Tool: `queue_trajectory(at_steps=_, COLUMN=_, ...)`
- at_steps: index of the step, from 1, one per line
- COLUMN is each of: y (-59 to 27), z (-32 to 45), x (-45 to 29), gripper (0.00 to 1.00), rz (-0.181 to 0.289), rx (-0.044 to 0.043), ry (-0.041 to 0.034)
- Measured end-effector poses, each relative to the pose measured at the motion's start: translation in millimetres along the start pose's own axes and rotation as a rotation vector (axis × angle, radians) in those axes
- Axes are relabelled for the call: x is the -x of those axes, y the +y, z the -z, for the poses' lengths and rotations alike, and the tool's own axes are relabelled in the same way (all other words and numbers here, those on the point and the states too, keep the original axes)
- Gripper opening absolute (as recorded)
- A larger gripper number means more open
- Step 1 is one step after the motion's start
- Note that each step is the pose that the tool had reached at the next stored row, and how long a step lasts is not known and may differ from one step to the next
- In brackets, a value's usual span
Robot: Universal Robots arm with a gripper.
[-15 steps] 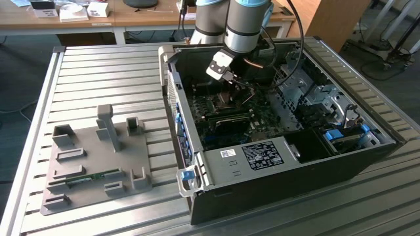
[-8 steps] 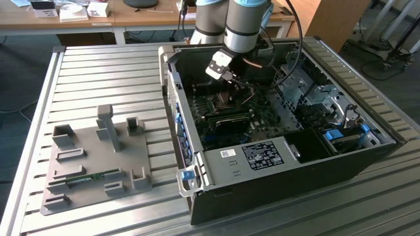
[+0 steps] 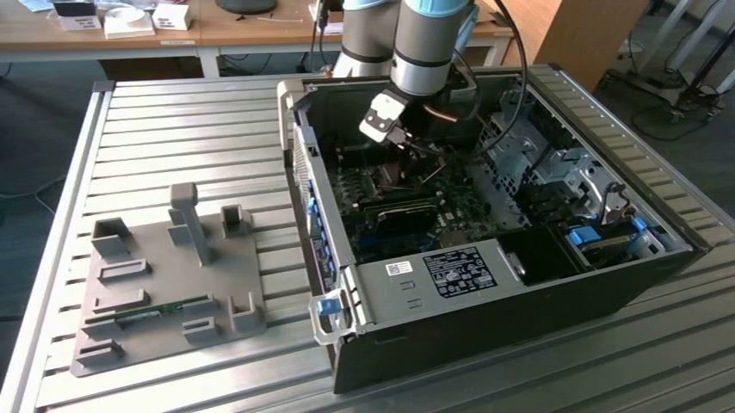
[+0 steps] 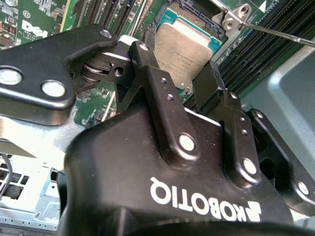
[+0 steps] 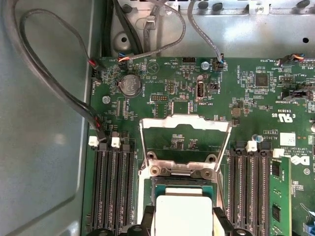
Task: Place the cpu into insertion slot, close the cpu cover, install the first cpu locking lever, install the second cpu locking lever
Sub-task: 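Place the cpu into insertion slot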
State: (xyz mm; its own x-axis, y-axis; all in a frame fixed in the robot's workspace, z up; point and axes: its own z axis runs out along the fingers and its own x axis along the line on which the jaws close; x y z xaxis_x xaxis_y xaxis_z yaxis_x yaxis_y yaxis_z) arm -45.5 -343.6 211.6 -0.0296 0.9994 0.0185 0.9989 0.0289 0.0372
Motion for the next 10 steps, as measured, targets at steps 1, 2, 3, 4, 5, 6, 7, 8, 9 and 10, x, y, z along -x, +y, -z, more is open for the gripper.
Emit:
queue_trajectory(at_steps=1, y=0.0, z=-0.7, x=0.0, gripper=0.54, rz=0.000, rx=-0.0001, ry=-0.0004)
queue_trajectory(at_steps=2, y=-0.1, z=-1.5, x=0.0, gripper=0.54, rz=0.000, rx=0.0000, ry=-0.0009)
queue_trajectory(at_steps=3, y=-0.1, z=-2.1, x=0.0, gripper=0.54, rz=0.000, rx=-0.0001, ry=-0.0013)
queue_trajectory(at_steps=4, y=-0.1, z=-2.7, x=0.0, gripper=0.54, rz=0.000, rx=-0.0001, ry=-0.0016)
queue_trajectory(at_steps=5, y=-0.2, z=-2.7, x=0.1, gripper=0.54, rz=0.000, rx=-0.0002, ry=-0.0018)
queue_trajectory(at_steps=6, y=-0.1, z=-3.1, x=0.1, gripper=0.54, rz=0.000, rx=-0.0001, ry=-0.0018)
queue_trajectory(at_steps=7, y=-0.3, z=-3.6, x=0.0, gripper=0.54, rz=0.000, rx=0.0000, ry=-0.0017)
queue_trajectory(at_steps=8, y=-0.6, z=-4.0, x=0.0, gripper=0.54, rz=0.000, rx=0.0000, ry=-0.0017)
queue_trajectory(at_steps=9, y=-0.9, z=-4.5, x=0.1, gripper=0.54, rz=0.000, rx=-0.0001, ry=-0.0018)
queue_trajectory(at_steps=10, y=-1.1, z=-4.9, x=0.1, gripper=0.54, rz=0.000, rx=-0.0001, ry=-0.0018)
